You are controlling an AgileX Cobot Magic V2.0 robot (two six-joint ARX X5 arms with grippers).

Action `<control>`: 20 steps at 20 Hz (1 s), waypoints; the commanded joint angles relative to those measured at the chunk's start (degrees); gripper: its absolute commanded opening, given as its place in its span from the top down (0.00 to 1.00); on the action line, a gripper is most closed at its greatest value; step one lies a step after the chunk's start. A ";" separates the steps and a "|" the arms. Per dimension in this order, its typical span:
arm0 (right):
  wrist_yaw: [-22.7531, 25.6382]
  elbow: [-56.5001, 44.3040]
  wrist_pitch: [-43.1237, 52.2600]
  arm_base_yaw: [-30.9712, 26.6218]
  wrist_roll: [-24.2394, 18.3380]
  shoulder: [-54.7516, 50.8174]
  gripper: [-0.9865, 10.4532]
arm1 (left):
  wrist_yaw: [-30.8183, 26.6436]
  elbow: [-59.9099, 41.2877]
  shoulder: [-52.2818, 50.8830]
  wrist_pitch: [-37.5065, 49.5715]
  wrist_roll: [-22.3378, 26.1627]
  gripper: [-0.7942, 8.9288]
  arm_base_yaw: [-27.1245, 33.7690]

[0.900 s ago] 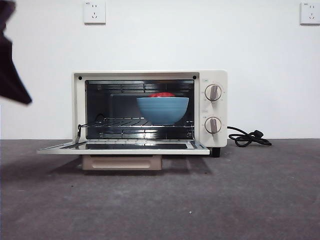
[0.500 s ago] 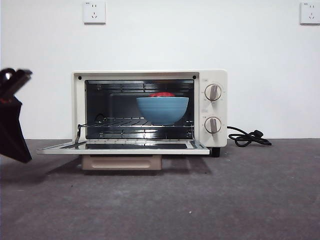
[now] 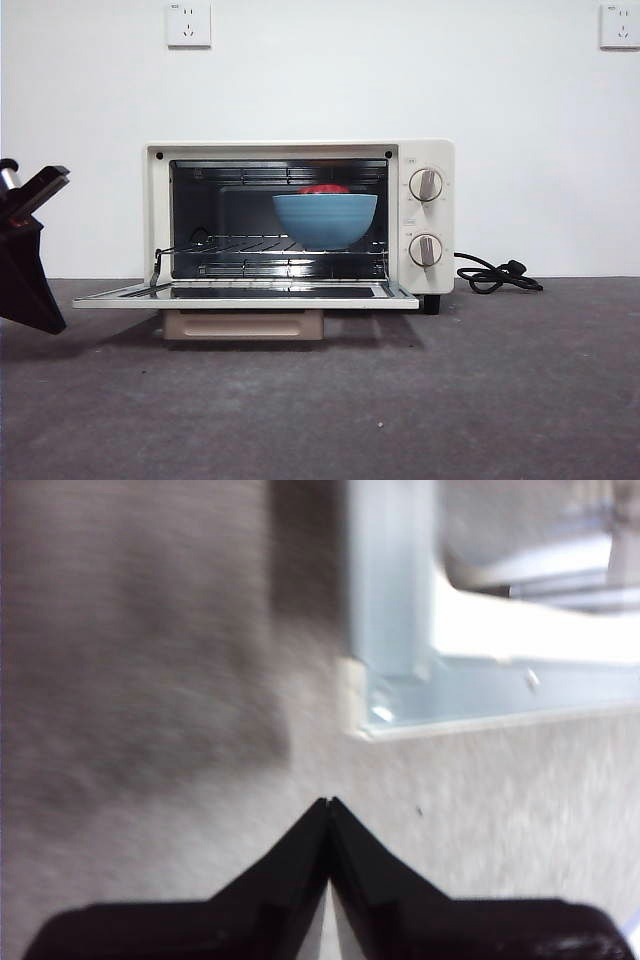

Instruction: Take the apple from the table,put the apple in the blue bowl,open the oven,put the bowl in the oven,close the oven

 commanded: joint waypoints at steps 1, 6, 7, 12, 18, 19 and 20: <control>-0.09 0.00 -1.25 0.11 0.70 -0.61 0.92 | 0.20 -0.52 1.16 1.49 -3.89 0.92 1.25; -1.09 0.00 -1.25 0.11 0.72 -1.66 0.92 | 2.43 -0.52 1.22 4.26 -7.39 0.92 2.45; -1.20 0.00 -1.25 0.11 0.74 -1.77 0.92 | 2.49 -0.52 1.22 4.70 -8.17 0.92 2.45; -1.77 0.00 -1.25 0.11 1.16 -1.86 0.92 | 1.90 -0.52 1.27 6.21 -10.29 0.92 2.14; -3.28 0.00 -1.25 0.11 1.20 -1.88 0.92 | 1.70 -0.52 1.27 6.97 -11.08 0.92 1.90; -3.28 0.00 -1.25 0.11 1.20 -1.92 0.92 | 1.68 -0.52 1.27 7.15 -11.28 0.92 1.90; -3.28 0.00 -1.25 0.11 1.22 -2.08 0.92 | 1.66 -0.52 1.27 7.39 -11.50 0.92 1.90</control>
